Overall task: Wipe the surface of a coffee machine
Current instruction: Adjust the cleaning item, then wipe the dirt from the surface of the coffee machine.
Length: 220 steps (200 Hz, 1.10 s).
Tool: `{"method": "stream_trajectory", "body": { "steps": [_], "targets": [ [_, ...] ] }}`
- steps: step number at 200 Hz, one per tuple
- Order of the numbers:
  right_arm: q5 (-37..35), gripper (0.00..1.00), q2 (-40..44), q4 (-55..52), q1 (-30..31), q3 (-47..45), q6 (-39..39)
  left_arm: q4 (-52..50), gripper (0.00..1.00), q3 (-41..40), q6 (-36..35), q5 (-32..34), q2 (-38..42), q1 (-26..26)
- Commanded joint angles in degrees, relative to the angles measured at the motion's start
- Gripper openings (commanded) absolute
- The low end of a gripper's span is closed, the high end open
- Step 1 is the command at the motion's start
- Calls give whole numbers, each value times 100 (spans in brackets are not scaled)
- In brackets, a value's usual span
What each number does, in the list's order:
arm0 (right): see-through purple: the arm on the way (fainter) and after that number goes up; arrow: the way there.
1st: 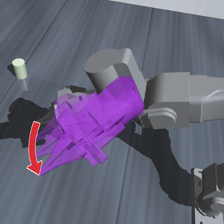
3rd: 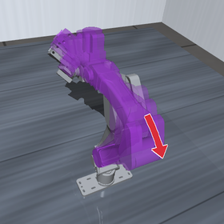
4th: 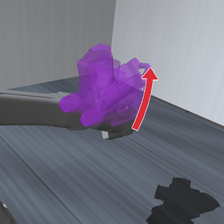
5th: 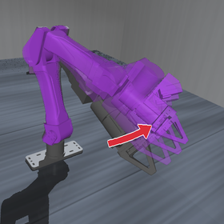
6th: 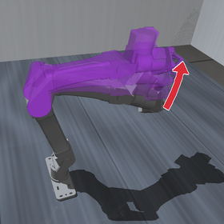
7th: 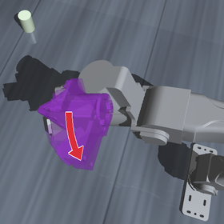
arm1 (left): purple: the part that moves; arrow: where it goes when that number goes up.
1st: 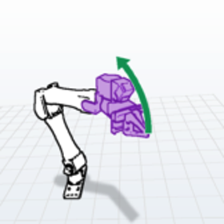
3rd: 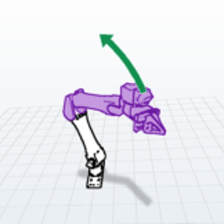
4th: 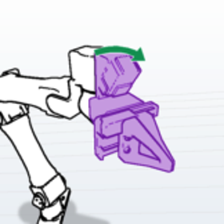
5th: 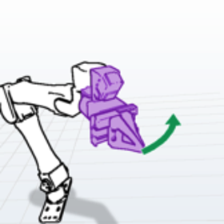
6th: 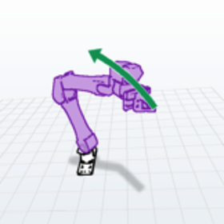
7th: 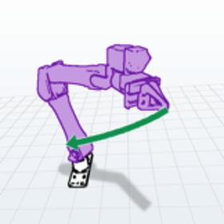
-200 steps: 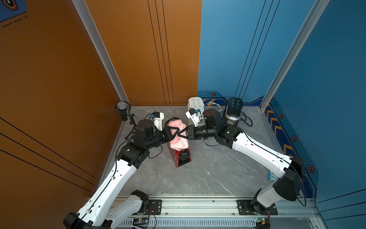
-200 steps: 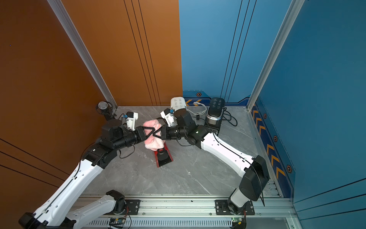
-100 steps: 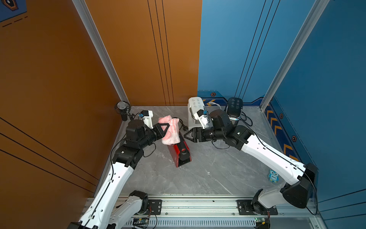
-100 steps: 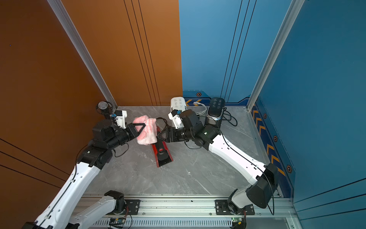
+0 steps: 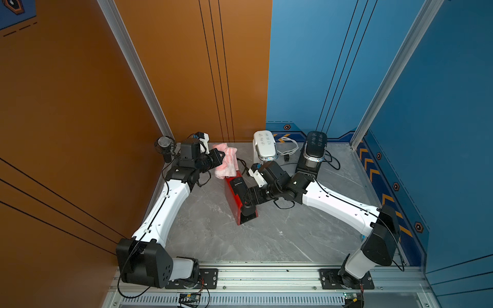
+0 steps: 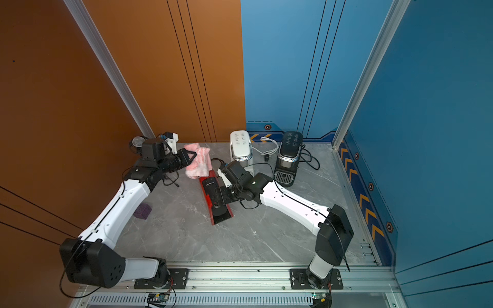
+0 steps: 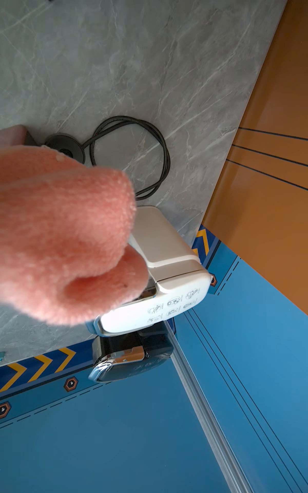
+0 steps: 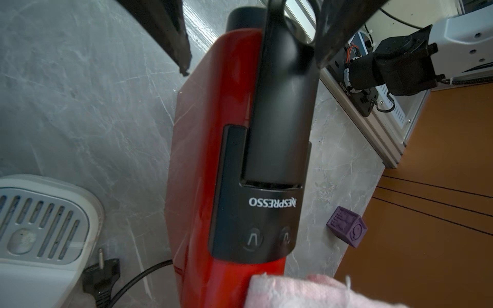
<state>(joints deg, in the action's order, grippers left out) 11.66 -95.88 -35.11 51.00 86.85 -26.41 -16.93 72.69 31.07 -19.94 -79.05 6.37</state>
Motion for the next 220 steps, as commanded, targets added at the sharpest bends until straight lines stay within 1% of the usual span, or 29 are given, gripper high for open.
{"method": "stream_trajectory", "body": {
  "steps": [1,15,37,74,110,122,128,150,183,220],
  "targets": [
    [-568,75,-113,-357,-4,331,409,88,0,322,-287,-51,-398,-31],
    [-579,76,-209,-430,-18,443,515,88,0,404,-307,-181,-694,4],
    [-507,76,-266,-444,-30,477,598,95,0,375,-347,-229,-919,40],
    [-270,76,-391,-444,-30,604,663,167,0,21,-273,-116,-1145,22],
    [-209,76,-488,-461,-36,659,725,567,0,-398,-92,-141,-1511,3],
    [-162,76,-505,-461,-20,672,725,559,0,-451,-105,-11,-1590,49],
    [-143,76,-510,-461,-27,677,714,765,0,-476,-141,34,-1616,65],
    [-138,76,-532,-470,-15,680,719,866,0,-607,-124,74,-1738,107],
    [-112,76,-564,-488,-26,700,715,1279,0,-1201,-42,210,-1738,193],
    [-59,76,-637,-538,-24,746,713,1313,0,-1682,-163,514,-1817,258]
  ]
}}
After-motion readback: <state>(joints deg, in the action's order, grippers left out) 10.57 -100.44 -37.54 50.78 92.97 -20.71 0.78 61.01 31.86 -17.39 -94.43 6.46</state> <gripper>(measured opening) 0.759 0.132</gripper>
